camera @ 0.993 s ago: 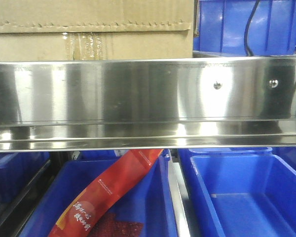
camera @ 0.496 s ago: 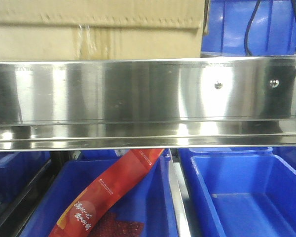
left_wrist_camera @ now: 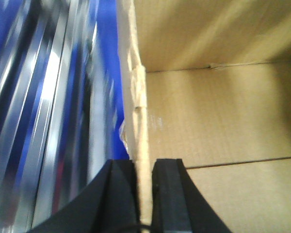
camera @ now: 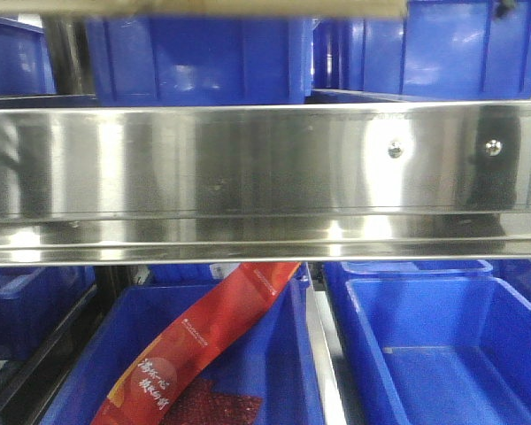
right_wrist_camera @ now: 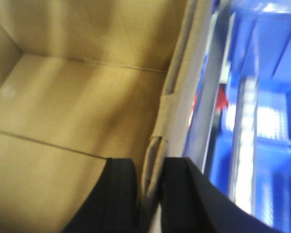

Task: Grab carton from right shelf to conveyor
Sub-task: 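Clamp the carton's side walls with both grippers, then lift the carton with both grippers and pull it off the shelf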

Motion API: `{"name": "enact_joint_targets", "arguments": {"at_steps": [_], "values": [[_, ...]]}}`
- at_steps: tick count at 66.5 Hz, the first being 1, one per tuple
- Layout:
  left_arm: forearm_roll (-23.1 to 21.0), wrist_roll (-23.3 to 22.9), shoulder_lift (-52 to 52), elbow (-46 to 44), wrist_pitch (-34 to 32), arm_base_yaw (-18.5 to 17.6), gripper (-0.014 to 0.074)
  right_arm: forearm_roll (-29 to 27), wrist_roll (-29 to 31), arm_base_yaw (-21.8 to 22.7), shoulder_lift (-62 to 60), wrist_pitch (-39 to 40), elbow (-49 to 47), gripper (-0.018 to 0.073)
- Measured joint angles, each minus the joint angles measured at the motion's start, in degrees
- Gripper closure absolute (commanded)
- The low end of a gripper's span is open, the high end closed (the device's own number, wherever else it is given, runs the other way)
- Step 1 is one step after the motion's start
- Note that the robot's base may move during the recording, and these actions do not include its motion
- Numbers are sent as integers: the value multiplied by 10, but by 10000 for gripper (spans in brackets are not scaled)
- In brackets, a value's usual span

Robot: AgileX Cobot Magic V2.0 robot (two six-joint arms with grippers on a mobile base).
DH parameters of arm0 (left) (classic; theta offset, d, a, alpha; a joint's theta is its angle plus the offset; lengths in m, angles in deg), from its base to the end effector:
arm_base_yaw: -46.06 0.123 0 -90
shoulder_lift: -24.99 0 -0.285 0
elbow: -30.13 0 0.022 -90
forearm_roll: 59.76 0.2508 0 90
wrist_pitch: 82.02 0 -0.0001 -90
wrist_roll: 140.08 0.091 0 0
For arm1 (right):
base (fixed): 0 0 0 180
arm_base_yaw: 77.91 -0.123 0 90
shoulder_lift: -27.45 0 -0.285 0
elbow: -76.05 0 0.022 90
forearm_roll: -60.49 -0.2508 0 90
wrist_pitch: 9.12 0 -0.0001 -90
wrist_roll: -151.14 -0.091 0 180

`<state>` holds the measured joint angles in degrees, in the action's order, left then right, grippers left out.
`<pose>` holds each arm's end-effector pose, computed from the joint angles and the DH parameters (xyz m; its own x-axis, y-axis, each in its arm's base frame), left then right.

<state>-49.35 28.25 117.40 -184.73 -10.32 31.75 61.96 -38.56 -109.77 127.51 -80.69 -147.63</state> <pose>0.2766 -0.0544 0.5044 -0.6195 0.0100 -0.7850 0.0244 0.9997 -0.0064 0.2714 0.1660 0.5048 -0.5976 -0.1825 -0.7808 -0.4209 0.9002 0.1118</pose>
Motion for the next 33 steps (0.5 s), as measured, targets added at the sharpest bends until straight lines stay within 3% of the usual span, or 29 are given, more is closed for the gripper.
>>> {"name": "enact_joint_targets", "arguments": {"at_steps": [18, 33], "values": [[22, -37, -94, 141, 14, -57, 605, 24, -35, -43, -125, 16, 209, 627], [21, -50, -114, 176, 6, -67, 605, 21, -50, -45, -179, 78, 284, 627]]}}
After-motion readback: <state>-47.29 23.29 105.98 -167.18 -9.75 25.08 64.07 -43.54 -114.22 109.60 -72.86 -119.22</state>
